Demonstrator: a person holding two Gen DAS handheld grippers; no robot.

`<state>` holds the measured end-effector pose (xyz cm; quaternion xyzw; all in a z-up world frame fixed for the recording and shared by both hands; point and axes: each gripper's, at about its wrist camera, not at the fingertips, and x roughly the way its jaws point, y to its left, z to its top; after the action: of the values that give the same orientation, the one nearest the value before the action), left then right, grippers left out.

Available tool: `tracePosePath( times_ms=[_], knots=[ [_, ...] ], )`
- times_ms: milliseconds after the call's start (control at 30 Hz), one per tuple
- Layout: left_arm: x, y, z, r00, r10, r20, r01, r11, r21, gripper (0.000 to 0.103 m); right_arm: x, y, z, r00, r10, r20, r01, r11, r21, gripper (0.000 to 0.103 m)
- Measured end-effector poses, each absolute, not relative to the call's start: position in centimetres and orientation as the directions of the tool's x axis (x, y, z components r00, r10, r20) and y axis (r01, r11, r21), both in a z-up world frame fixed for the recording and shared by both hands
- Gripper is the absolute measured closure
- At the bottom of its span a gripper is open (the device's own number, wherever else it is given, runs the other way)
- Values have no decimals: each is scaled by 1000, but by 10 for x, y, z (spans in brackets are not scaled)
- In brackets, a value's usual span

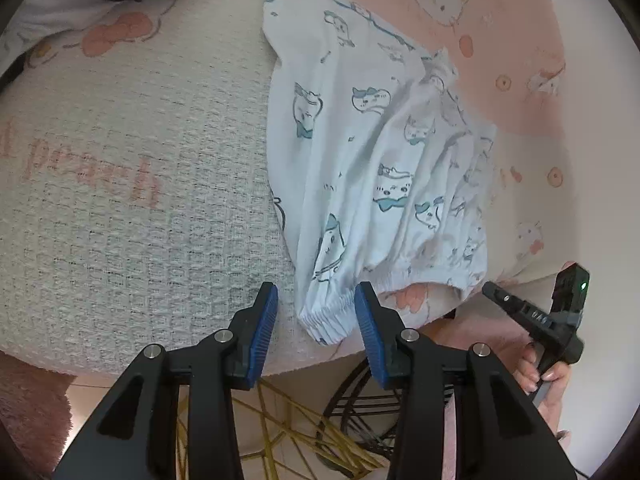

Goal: Fold clothes

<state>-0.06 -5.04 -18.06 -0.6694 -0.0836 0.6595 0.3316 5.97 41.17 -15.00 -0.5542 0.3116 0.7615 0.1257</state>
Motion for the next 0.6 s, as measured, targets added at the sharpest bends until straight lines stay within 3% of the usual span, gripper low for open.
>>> tracePosePath(
  times_ms=[67, 133, 200, 300, 367, 400, 433, 500, 600],
  knots=[
    [-1, -52, -178, 103, 545, -832, -328, -771, -545, 61, 62, 415, -150, -401, -213, -891, -538, -733, 417, 83],
    [-2, -50, -177, 87, 548, -832, -310, -779, -545, 61, 55, 409, -147, -449, -267, -853, -508, -709, 490, 48],
    [-4, -49, -177, 75, 555, -828, -291, -783, -550, 61, 45, 401, -150, -436, -265, -860, -481, -739, 471, 43],
    [-5, -53, -180, 92, 588, -803, -271, -762, -589, 61, 29, 387, -166, -375, -258, -890, -468, -777, 422, 43],
    [-6, -54, -183, 102, 601, -793, -254, -755, -605, 61, 27, 383, -172, -355, -242, -903, -466, -792, 395, 49],
    [-6, -55, -184, 107, 607, -787, -245, -751, -613, 61, 28, 384, -170, -356, -236, -904, -467, -793, 391, 76],
    [-6, -56, -185, 106, 601, -792, -243, -757, -607, 61, 29, 385, -168, -356, -230, -906, -469, -794, 386, 90],
    [-8, -57, -185, 100, 597, -796, -236, -763, -602, 61, 36, 391, -164, -360, -209, -909, -492, -786, 376, 96],
    [-10, -59, -181, 80, 584, -808, -240, -775, -585, 61, 56, 407, -150, -380, -161, -911, -544, -757, 361, 96]
  ],
)
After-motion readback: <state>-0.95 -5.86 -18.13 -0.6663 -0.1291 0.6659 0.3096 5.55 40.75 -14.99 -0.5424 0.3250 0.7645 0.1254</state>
